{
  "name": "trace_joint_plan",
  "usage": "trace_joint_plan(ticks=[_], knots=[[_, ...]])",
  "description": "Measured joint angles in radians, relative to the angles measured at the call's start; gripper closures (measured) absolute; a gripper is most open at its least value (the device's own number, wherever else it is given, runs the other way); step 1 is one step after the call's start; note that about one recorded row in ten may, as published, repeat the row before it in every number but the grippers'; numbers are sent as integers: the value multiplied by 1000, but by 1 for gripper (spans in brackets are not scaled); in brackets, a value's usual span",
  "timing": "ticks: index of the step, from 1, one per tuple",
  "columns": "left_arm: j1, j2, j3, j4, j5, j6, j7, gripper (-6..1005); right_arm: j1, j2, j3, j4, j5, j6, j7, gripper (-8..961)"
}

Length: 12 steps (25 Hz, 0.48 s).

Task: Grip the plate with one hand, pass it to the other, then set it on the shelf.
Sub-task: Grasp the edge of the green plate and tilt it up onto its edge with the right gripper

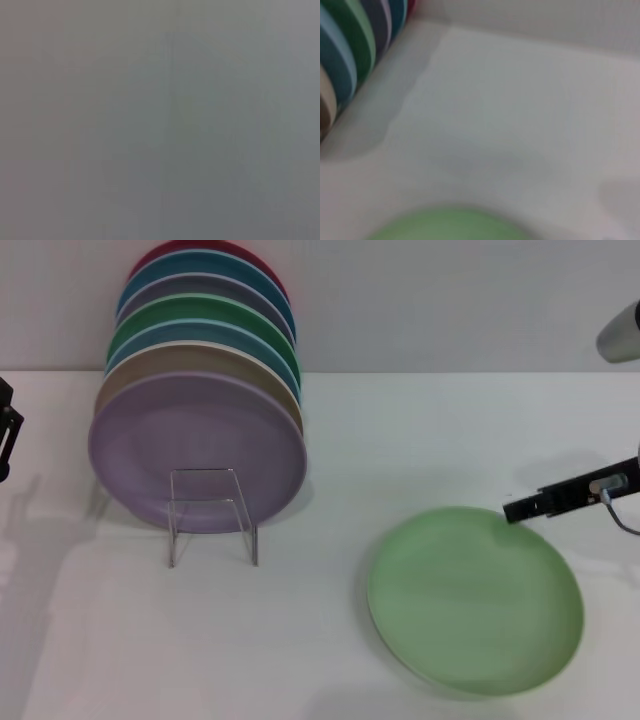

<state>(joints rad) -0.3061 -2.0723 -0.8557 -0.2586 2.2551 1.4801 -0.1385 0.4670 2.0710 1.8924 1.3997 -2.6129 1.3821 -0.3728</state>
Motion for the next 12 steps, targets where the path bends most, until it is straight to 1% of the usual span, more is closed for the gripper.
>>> trace_joint_plan(ticks=[3, 12], knots=[[-2, 0, -4, 0, -2, -1, 0, 188, 48, -3, 76, -62, -13, 91, 8, 251], [-10, 1, -5, 1, -2, 4, -1, 188, 59, -5, 126, -92, -69, 146, 33, 251]])
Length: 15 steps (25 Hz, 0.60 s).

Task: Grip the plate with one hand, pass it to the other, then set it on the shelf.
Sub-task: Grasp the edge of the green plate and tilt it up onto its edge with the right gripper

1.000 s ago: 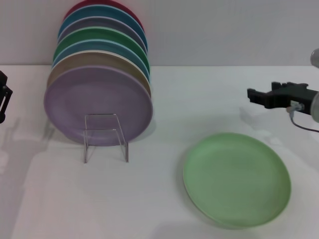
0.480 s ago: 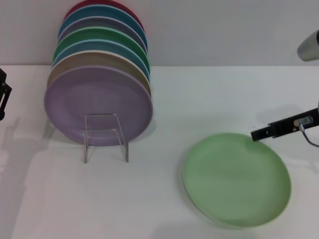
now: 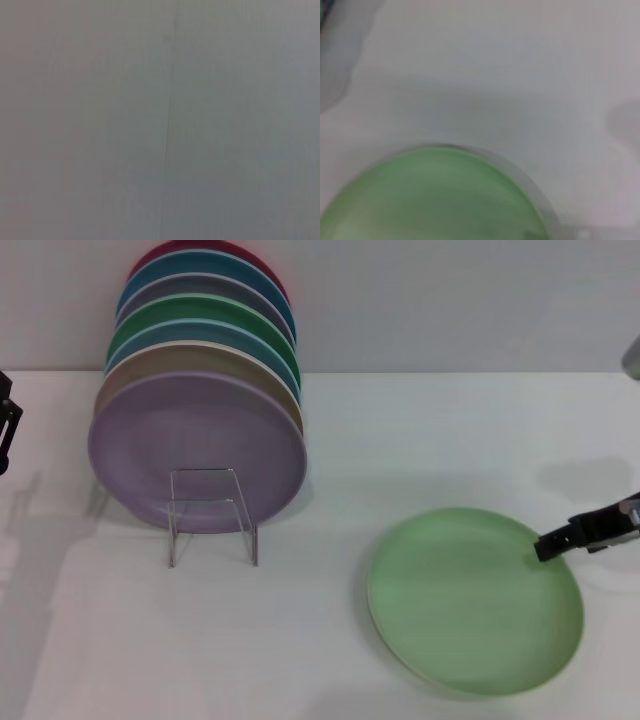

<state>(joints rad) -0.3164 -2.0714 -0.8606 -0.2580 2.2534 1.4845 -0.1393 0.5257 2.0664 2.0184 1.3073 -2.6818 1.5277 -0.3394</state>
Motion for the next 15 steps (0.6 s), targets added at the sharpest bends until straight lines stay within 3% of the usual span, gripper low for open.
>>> trace_joint_plan(ticks=[15], knots=[[-9, 2, -2, 10, 0, 1, 2, 188, -10, 7, 16, -74, -1, -9, -10, 255]])
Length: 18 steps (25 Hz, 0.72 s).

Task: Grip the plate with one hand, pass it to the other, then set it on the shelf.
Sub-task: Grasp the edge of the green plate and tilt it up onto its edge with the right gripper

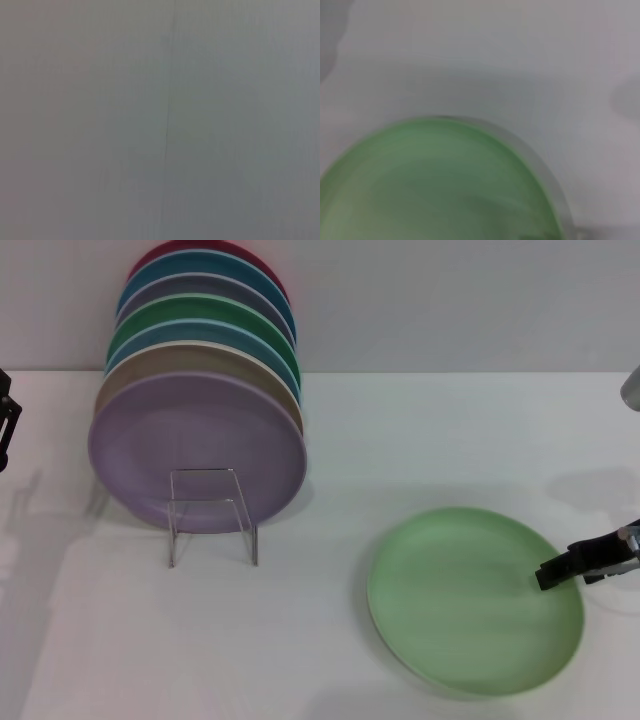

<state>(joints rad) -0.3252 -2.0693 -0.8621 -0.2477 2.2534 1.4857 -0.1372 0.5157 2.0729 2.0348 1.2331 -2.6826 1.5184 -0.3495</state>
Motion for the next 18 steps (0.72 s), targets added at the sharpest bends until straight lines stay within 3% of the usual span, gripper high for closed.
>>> trace_joint_plan(ticks=[3, 18], knots=[[1, 0, 0, 1, 0, 0, 2, 188, -1, 1, 1, -7, -2, 0, 0, 258], [8, 1, -12, 1, 0, 6, -1, 188, -1, -1, 2, -35, -3, -14, -3, 758]])
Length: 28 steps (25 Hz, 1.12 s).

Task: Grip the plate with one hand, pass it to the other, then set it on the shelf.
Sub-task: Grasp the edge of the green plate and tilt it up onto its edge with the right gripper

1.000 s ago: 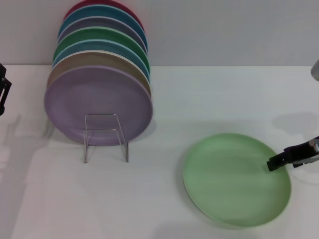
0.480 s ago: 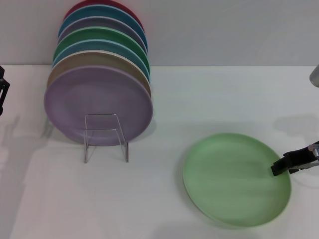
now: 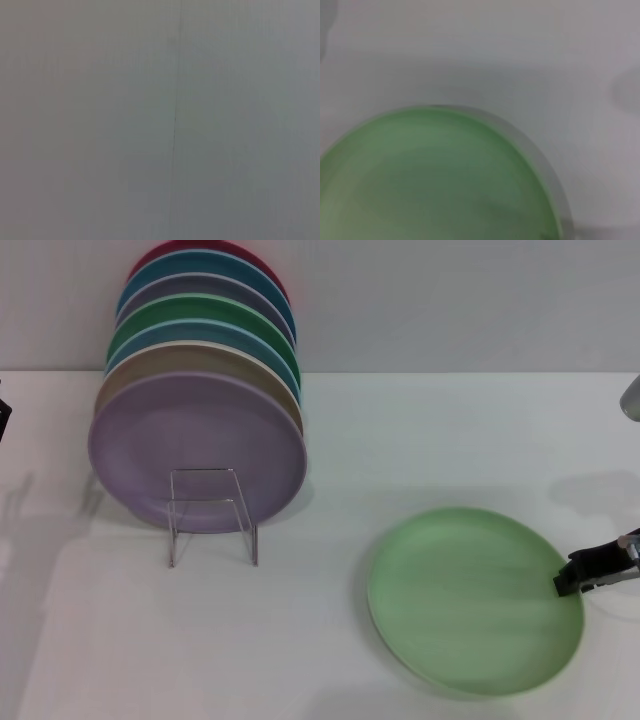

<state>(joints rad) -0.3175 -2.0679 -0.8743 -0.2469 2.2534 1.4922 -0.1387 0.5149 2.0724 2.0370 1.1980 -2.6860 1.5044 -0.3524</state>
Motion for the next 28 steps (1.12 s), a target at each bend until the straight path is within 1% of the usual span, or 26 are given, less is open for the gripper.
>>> trace_joint_plan(ticks=[1, 12, 15, 19, 23, 25, 27, 28], knots=[[0, 0, 0, 0, 0, 1, 0, 188, 0, 0, 0, -1, 0, -2, -1, 785], [0, 0, 0, 0, 0, 2, 3, 188, -8, 1, -11, -2, 0, -16, -36, 790], [0, 0, 0, 0, 0, 2, 4, 188, -10, 2, -10, 2, 0, -19, -36, 916], [0, 0, -1, 0, 0, 3, 6, 190, -17, 3, -7, 25, 7, -35, -36, 920], [-4, 1, -2, 0, 0, 10, 7, 192, -46, 4, -2, 80, 42, -66, -37, 923], [-4, 1, -7, 0, 0, 12, 7, 193, -49, 3, -1, 88, 49, -67, -37, 924], [-3, 2, -12, 0, 0, 15, 7, 194, -60, 4, -3, 114, 55, -66, -38, 923], [-1, 2, -15, 0, 0, 15, 7, 194, -70, 5, -8, 149, 56, -63, -38, 923]])
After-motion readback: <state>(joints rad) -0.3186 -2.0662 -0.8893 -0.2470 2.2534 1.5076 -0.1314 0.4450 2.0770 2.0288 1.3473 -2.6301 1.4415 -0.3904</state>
